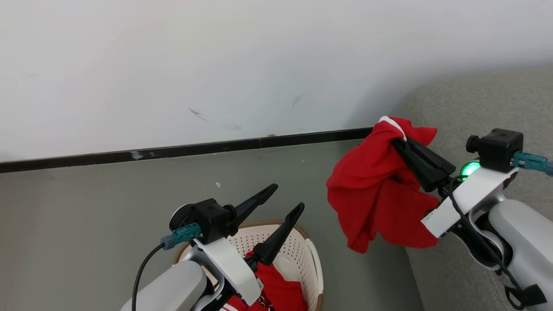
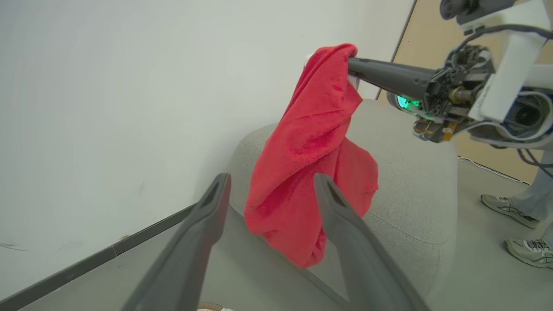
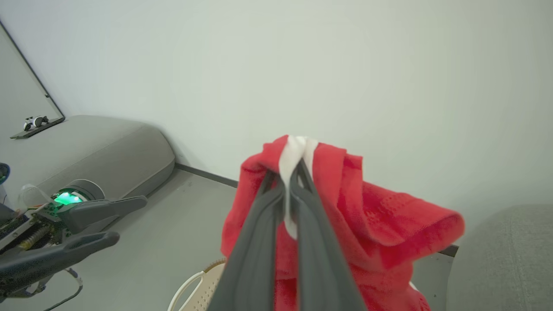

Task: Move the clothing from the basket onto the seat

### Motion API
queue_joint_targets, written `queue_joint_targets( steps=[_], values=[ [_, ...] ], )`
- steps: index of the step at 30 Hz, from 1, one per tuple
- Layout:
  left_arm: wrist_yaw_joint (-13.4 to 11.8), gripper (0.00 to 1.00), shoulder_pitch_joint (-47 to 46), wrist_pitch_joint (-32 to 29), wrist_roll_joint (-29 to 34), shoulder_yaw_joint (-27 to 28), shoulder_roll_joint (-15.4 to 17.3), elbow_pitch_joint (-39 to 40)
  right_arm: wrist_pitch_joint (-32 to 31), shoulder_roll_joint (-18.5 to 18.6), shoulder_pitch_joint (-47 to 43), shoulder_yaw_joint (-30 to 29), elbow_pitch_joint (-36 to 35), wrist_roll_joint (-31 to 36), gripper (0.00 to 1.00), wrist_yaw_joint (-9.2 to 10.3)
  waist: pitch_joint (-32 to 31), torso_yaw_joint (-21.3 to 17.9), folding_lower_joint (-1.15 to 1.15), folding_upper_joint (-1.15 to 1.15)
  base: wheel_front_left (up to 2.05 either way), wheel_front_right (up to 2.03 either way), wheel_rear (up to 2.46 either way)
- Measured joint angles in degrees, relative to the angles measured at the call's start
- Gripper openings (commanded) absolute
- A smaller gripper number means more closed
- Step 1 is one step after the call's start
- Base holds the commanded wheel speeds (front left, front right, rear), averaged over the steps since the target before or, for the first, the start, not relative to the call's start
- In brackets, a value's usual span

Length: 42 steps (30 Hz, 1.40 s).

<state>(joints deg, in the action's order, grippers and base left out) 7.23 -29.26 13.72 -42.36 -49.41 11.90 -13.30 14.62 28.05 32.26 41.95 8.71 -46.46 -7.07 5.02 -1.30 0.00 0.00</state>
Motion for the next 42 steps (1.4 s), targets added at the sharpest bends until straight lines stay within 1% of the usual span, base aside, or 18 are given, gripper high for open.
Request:
queue_joint_targets(
  steps=[8,18,24,31,39,42],
  values=[
    [0.00,1.00,-0.01,0.08,0.15,-0.43,-0.12,-0.02,0.00,1.32,-3.92,-6.92,-1.54,2.07,0.00,0.00,-0.26,-2.71,0.00,0.00,0.00,0.00,0.00],
    [0.00,1.00,-0.04,0.49,0.96,-0.44,-0.07,-0.31,0.00,0.67,-9.21,-13.23,-4.47,3.90,0.00,0.00,-0.50,-6.70,0.00,0.00,0.00,0.00,0.00],
    [0.00,1.00,-0.06,0.49,1.66,-0.42,0.22,-0.58,0.00,0.25,-11.71,-15.41,-6.19,5.30,0.00,0.00,-0.45,-9.18,0.00,0.00,0.00,0.00,0.00],
    [0.00,1.00,-0.07,0.51,2.13,0.32,0.63,-0.76,0.00,0.12,-13.45,-16.36,-7.92,6.65,0.00,0.00,-0.12,-11.88,0.00,0.00,0.00,0.00,0.00],
    [0.00,1.00,-0.06,0.56,2.50,1.12,0.80,-0.69,0.00,0.23,-13.28,-16.72,-8.98,7.53,0.00,0.00,0.59,-14.33,0.00,0.00,0.00,0.00,0.00],
    [0.00,1.00,-0.06,0.57,2.76,1.48,0.99,-0.55,0.00,0.57,-12.91,-17.83,-9.26,7.99,0.00,0.00,0.93,-15.01,0.00,0.00,0.00,0.00,0.00]
  ],
)
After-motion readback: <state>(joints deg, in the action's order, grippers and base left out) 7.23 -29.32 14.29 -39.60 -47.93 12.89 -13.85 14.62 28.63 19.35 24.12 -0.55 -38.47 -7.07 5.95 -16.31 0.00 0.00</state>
